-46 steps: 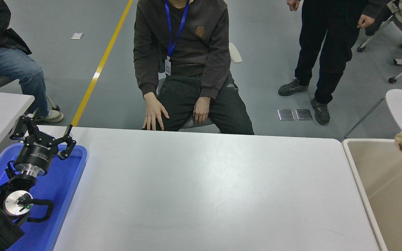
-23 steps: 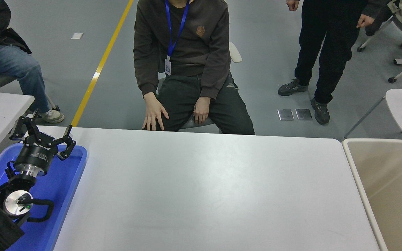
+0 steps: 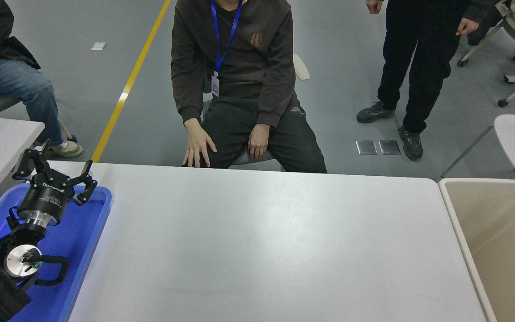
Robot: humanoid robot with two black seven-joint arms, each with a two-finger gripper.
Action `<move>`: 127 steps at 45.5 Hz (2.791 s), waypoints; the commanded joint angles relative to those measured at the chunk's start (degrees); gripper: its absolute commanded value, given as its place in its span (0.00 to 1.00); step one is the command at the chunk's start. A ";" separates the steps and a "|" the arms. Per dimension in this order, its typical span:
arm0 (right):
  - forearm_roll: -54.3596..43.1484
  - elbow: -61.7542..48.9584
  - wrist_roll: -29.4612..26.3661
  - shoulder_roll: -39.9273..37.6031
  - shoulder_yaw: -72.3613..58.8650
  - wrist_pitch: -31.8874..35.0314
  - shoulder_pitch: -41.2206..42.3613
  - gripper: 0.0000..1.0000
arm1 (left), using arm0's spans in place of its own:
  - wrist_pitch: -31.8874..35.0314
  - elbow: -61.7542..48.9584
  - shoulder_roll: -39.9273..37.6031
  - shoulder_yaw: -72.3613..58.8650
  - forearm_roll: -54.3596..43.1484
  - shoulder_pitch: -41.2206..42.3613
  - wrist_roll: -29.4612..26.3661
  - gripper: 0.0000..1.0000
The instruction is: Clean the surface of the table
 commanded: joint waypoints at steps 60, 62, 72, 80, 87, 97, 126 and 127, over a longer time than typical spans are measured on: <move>0.49 -25.61 -1.38 20.08 -2.03 2.85 3.23 0.96 | 0.00 -0.01 0.00 -0.01 0.00 0.00 -0.06 1.00; 0.49 -25.62 -1.38 20.08 -1.94 2.85 3.32 0.98 | 0.08 -0.01 0.00 0.07 0.00 0.00 -0.06 1.00; 0.49 -25.62 -1.38 19.99 -1.59 2.76 3.40 0.98 | 0.09 -0.01 0.00 0.07 0.00 0.00 -0.06 1.00; 0.49 -26.14 -1.38 19.82 -1.24 2.76 3.40 0.98 | 0.09 -0.01 0.00 -0.01 0.00 0.00 -0.06 1.00; 0.67 -26.06 -1.21 19.29 -0.36 2.76 3.49 0.98 | 0.09 -0.01 0.00 -0.01 0.00 0.00 -0.06 1.00; 12.51 -21.76 -0.68 15.16 14.91 3.46 3.67 0.98 | 0.09 -0.01 0.00 0.07 0.00 0.00 -0.06 1.00; 26.24 -8.66 -0.68 12.08 39.44 12.94 -0.63 0.99 | 0.09 -0.01 0.00 0.07 0.00 0.00 -0.06 1.00; 26.24 -7.96 -0.68 12.52 40.76 14.17 -1.07 0.99 | 0.09 -0.01 0.00 0.07 0.00 0.00 -0.06 1.00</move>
